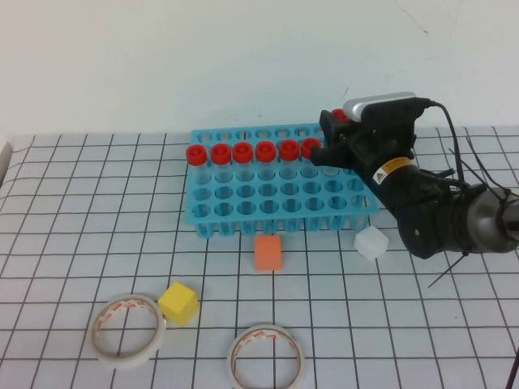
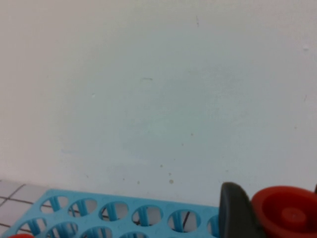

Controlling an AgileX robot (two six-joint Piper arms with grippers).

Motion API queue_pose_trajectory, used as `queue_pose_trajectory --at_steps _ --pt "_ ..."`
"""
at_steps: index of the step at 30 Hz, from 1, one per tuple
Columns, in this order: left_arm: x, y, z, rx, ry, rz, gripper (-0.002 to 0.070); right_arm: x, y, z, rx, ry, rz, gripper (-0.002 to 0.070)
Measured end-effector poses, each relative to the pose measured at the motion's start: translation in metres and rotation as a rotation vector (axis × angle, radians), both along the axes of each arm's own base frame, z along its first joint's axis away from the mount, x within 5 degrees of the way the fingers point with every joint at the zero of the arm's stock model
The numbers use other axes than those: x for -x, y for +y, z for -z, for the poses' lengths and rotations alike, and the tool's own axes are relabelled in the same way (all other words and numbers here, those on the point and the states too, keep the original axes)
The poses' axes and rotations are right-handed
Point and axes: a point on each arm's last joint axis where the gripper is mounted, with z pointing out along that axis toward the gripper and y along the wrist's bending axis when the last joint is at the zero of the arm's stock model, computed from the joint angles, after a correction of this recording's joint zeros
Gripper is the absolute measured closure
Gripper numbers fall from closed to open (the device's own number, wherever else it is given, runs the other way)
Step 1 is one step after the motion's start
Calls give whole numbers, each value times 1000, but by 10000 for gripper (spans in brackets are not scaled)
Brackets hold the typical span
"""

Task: Place the test tubes

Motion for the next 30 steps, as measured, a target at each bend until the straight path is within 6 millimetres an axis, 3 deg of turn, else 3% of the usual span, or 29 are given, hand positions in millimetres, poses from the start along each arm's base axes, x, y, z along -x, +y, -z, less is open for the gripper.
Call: queue_pose_trajectory --at_steps 21,26,30 --pt "0 0 0 0 0 0 677 0 0 8 81 28 -5 393" --pt "0 0 0 0 0 0 677 0 0 10 88 45 -7 285" --pt "0 0 0 0 0 0 677 0 0 10 93 58 -8 260"
